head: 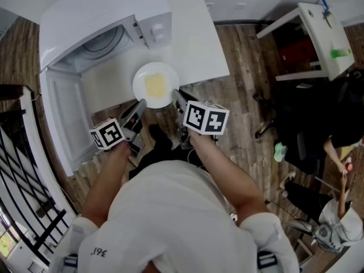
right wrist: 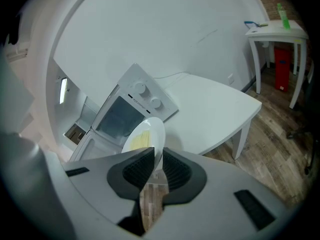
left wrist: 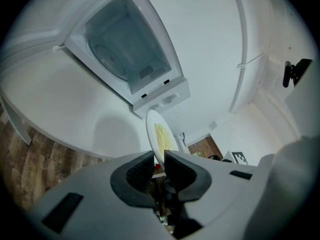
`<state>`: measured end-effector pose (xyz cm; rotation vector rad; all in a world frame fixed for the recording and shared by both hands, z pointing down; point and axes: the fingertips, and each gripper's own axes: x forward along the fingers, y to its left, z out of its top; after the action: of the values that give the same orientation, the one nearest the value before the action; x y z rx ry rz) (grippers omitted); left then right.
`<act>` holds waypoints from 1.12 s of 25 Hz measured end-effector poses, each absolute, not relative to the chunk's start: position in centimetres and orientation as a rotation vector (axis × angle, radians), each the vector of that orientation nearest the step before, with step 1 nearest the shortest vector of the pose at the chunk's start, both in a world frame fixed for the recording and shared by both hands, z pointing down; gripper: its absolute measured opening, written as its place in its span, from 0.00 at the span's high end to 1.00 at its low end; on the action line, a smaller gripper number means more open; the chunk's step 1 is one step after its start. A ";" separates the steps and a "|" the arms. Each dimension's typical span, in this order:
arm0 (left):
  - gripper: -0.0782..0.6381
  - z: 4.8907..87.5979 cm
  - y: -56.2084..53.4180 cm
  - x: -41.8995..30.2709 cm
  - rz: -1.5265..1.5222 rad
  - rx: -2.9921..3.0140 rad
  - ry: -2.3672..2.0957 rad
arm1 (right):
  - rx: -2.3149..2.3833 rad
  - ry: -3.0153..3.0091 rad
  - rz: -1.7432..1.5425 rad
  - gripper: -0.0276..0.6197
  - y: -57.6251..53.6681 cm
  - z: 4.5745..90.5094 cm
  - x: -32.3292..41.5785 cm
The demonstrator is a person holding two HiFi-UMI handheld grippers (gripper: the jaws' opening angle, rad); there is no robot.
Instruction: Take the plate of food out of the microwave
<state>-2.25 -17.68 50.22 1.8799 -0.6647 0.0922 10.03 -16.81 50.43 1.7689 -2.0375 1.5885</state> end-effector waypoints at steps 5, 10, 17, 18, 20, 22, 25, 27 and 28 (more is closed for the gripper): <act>0.80 50.0 -18.2 -1.0 0.054 1.885 -0.628 | 1.772 -2.036 1.576 0.87 -17.3 50.7 10.7; 0.80 51.3 -19.5 0.9 0.094 1.906 -0.617 | 1.805 -2.004 1.536 0.87 -18.5 51.9 12.6; 0.80 53.1 -20.9 5.2 0.160 1.925 -0.568 | 1.886 -1.931 1.532 0.87 -19.3 53.3 16.8; 0.80 53.6 -21.1 5.9 0.170 1.925 -0.563 | 1.897 -1.919 1.533 0.87 -19.3 53.7 17.4; 0.80 54.5 -21.5 7.0 0.192 1.921 -0.554 | 1.918 -1.893 1.536 0.87 -19.5 54.5 18.6; 0.80 55.3 -21.8 8.2 0.214 1.914 -0.549 | 1.934 -1.871 1.535 0.87 -19.7 55.1 19.7; 0.80 56.2 -22.5 9.8 0.241 1.904 -0.544 | 1.951 -1.845 1.537 0.87 -20.2 55.9 21.3; 0.80 56.6 -22.9 10.7 0.257 1.895 -0.541 | 1.961 -1.828 1.542 0.87 -20.6 56.3 22.2; 0.80 56.9 -23.2 11.2 0.264 1.889 -0.539 | 1.966 -1.820 1.543 0.87 -20.8 56.6 22.7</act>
<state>11.20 -23.18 56.86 1.8891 -0.5392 0.2641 22.70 -20.78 56.55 1.9663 -1.8204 1.5430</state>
